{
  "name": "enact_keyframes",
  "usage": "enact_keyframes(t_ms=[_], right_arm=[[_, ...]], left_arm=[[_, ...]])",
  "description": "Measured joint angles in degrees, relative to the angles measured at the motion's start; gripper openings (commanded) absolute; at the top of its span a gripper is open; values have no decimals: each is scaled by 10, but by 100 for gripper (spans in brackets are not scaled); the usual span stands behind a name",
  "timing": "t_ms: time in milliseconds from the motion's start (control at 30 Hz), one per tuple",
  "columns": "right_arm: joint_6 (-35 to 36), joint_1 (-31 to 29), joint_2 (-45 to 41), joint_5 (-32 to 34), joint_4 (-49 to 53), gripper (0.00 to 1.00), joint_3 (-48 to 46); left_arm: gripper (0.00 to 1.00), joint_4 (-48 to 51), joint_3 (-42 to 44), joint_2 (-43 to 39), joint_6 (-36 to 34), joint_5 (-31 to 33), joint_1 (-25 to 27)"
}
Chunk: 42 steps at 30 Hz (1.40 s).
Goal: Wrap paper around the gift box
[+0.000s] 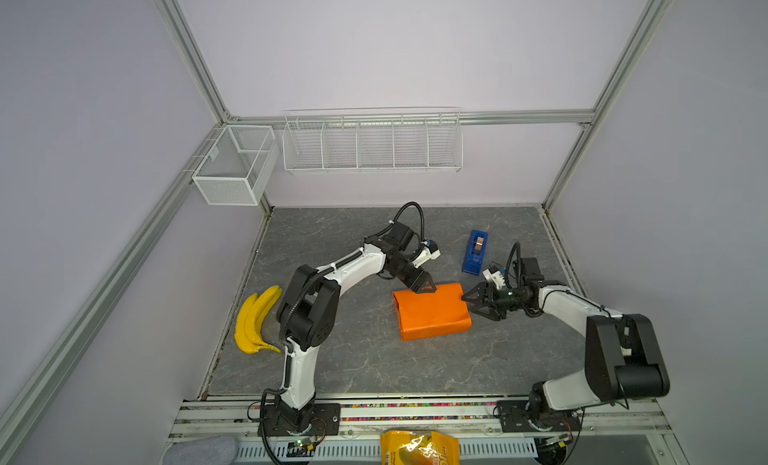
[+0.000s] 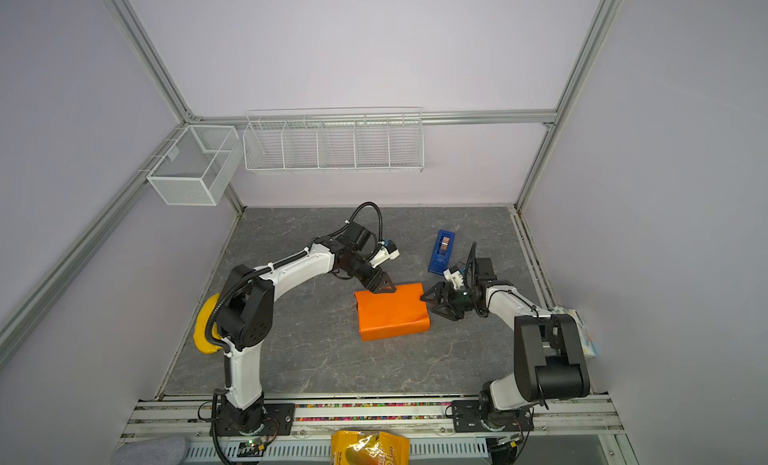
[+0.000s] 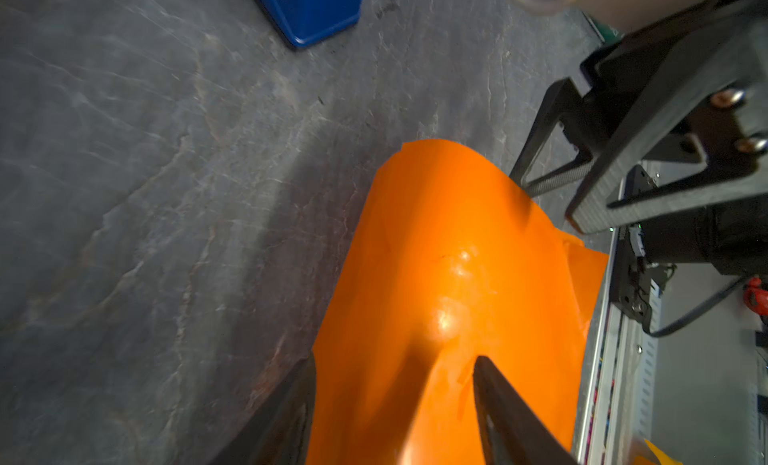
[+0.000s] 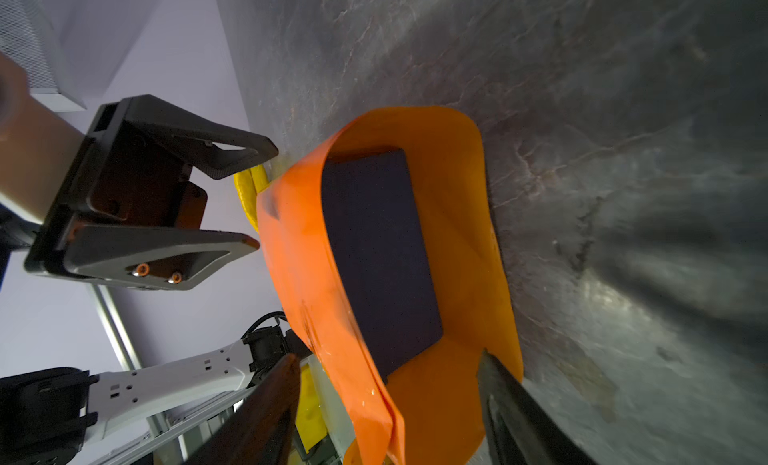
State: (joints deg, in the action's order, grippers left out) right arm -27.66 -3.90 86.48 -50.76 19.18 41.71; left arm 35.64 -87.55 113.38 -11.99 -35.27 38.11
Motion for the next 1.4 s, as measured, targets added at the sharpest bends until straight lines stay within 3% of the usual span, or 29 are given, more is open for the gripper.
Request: enact_keyframes(t_ms=[267,467,867,1100,1400], right_arm=[[-45,-38,61,-64,-107,55,-11],[-77,-56,73,-83,-164,41,-17],[-90,-89,-4,-53,-104,7,0],[-82,-140,-62,3,7,7,90],[-56,-197,-69,94,139,7,209]], left_arm=[[61,-84,59,-104,54,58,-2],[61,-103,81,-115,70,82,-4],[60,-111,99,-136,101,129,-25],[61,-127,129,-188,115,144,-55],[61,-143,161,-211,124,148,-60]])
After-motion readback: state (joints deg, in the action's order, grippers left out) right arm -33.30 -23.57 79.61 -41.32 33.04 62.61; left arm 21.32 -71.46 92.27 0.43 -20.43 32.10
